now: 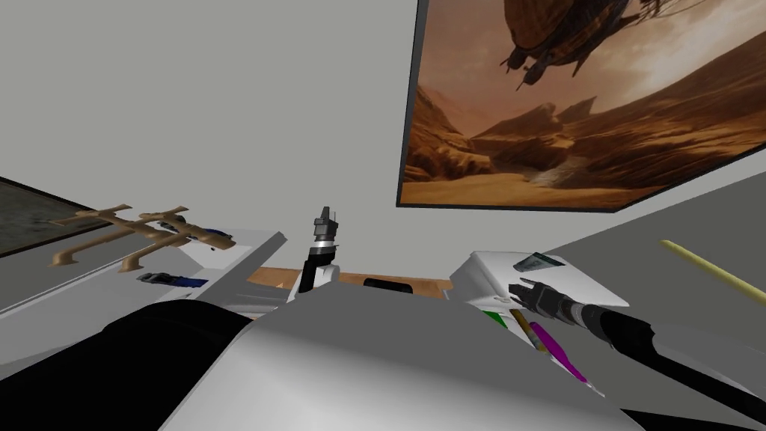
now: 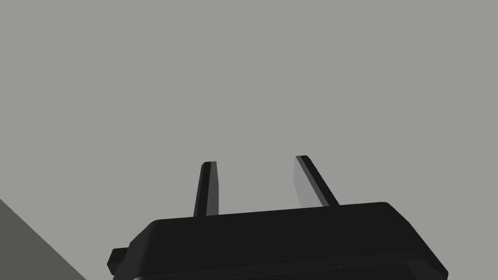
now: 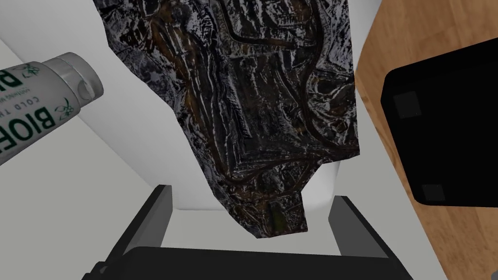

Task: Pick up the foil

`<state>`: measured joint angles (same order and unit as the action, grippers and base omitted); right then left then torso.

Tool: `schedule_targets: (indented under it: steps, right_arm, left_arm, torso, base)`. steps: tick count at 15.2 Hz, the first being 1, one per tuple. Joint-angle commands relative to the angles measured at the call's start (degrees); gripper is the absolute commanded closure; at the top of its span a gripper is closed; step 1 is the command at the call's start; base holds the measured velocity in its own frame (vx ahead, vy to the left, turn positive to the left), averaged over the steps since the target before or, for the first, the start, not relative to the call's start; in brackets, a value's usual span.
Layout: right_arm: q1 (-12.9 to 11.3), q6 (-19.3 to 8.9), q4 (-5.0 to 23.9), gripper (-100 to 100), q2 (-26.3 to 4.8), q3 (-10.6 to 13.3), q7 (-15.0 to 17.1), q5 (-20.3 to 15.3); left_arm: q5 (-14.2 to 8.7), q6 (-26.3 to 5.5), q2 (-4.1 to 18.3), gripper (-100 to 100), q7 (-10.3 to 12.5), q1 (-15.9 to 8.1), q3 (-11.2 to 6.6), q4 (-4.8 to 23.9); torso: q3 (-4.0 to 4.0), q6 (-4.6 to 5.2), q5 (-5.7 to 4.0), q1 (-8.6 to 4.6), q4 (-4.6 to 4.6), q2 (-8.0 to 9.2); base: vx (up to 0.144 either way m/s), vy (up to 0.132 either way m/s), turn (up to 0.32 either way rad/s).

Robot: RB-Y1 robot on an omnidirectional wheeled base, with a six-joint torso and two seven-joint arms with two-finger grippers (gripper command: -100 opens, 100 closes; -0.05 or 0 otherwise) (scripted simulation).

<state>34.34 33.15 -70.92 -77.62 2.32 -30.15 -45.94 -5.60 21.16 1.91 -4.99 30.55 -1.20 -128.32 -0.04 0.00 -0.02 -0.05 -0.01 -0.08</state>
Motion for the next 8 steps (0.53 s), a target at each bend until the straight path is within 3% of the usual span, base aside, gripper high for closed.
schedule_targets:
  steps: [1,2,6,7,8]
  right_arm:
    - [0.0,0.0,0.0,-100,0.0,0.0,0.0,0.0]
    - [0.0,-0.17,0.01,100,0.14,0.06,-0.1,-0.03]
    - [0.05,-0.13,-0.02,100,0.1,0.09,-0.2,-0.08]
    - [0.09,0.86,-0.25,100,-1.59,-0.59,0.56,0.27]
    - [-0.05,0.1,-0.18,100,-0.45,0.12,0.08,-0.05]
  left_arm:
    - [0.0,0.0,0.0,0,0.0,0.0,0.0,0.0]
    - [0.0,0.0,0.0,0,0.0,0.0,0.0,0.0]
    - [0.0,0.0,0.0,0,0.0,0.0,0.0,0.0]
    - [0.0,0.0,0.0,0,0.0,0.0,0.0,0.0]
    - [0.0,0.0,0.0,0,0.0,0.0,0.0,0.0]
  torso:
    - [0.0,0.0,0.0,0.0,0.0,0.0]
    - [0.01,0.02,0.01,0.01,0.01,0.03]
    - [-0.02,-0.06,-0.09,-0.13,0.0,-0.02]
    - [-0.03,-0.07,-0.09,-0.16,0.0,-0.05]
    - [-0.01,-0.05,-0.03,-0.15,0.03,-0.03]
  base:
    - [0.023,-0.019,0.039]
    - [0.006,-0.005,-0.009]
    - [0.0,0.0,0.0]
    - [-0.022,0.015,-0.141]
    - [-0.019,0.015,-0.083]
